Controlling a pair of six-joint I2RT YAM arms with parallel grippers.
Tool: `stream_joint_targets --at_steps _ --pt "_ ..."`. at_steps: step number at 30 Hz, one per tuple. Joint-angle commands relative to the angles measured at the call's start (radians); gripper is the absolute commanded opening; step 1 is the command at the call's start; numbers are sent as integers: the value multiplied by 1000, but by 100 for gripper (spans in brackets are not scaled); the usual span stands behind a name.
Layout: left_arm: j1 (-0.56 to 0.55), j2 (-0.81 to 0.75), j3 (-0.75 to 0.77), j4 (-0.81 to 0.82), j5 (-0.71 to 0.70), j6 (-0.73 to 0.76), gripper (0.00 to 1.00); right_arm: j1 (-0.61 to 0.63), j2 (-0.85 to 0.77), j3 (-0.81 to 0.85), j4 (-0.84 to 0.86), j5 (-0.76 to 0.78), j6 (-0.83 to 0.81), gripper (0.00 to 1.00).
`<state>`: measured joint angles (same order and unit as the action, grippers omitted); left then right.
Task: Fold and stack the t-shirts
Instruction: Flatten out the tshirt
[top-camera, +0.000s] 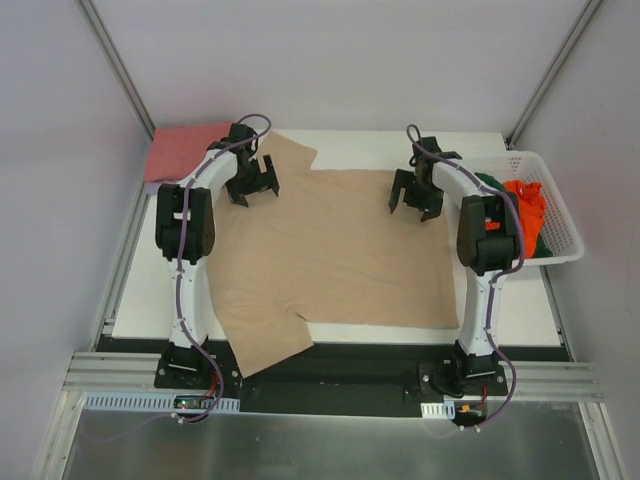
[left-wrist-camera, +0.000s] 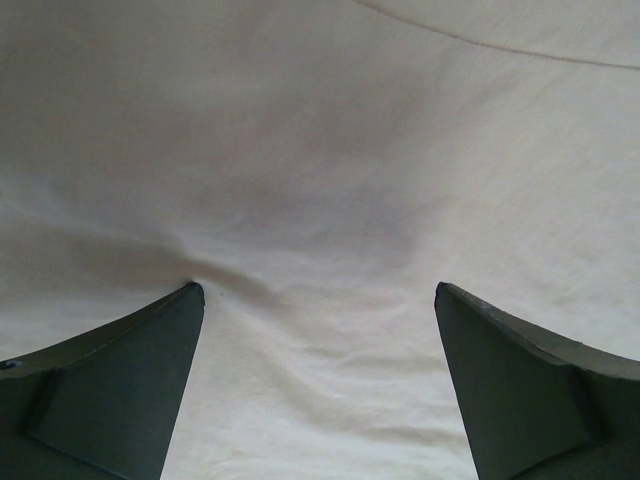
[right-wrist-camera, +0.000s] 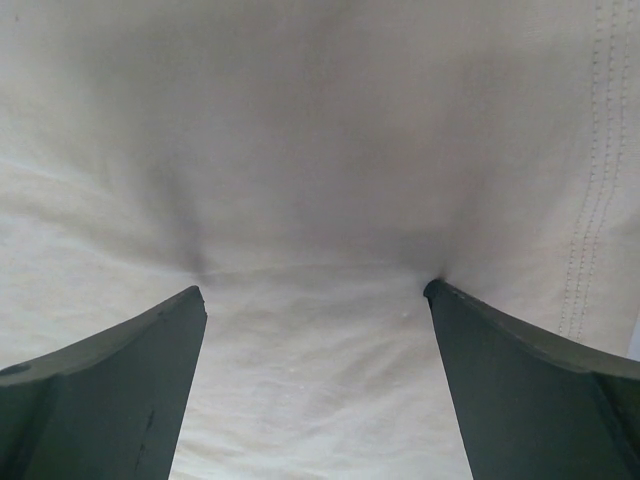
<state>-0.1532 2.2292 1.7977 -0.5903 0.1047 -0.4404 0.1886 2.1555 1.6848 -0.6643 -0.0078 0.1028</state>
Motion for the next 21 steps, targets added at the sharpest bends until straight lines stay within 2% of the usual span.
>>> stream_joint_targets --at_steps 1,6,12,15,19,21 --pt "7 148 214 -92 79 81 99 -24 88 137 -107 -21 -52 96" --pt "11 277 431 -128 118 101 99 -69 200 320 -175 -43 -57 96" --pt "21 313 557 -126 153 104 99 -83 280 541 -231 -29 -95 96" --pt "18 256 545 -126 210 100 99 -81 230 529 -236 -32 -124 96" --pt "0 132 508 -126 245 104 99 -60 72 416 -207 -44 -156 96" --pt "-23 31 445 -126 218 104 99 -29 -29 348 -192 -6 -170 96"
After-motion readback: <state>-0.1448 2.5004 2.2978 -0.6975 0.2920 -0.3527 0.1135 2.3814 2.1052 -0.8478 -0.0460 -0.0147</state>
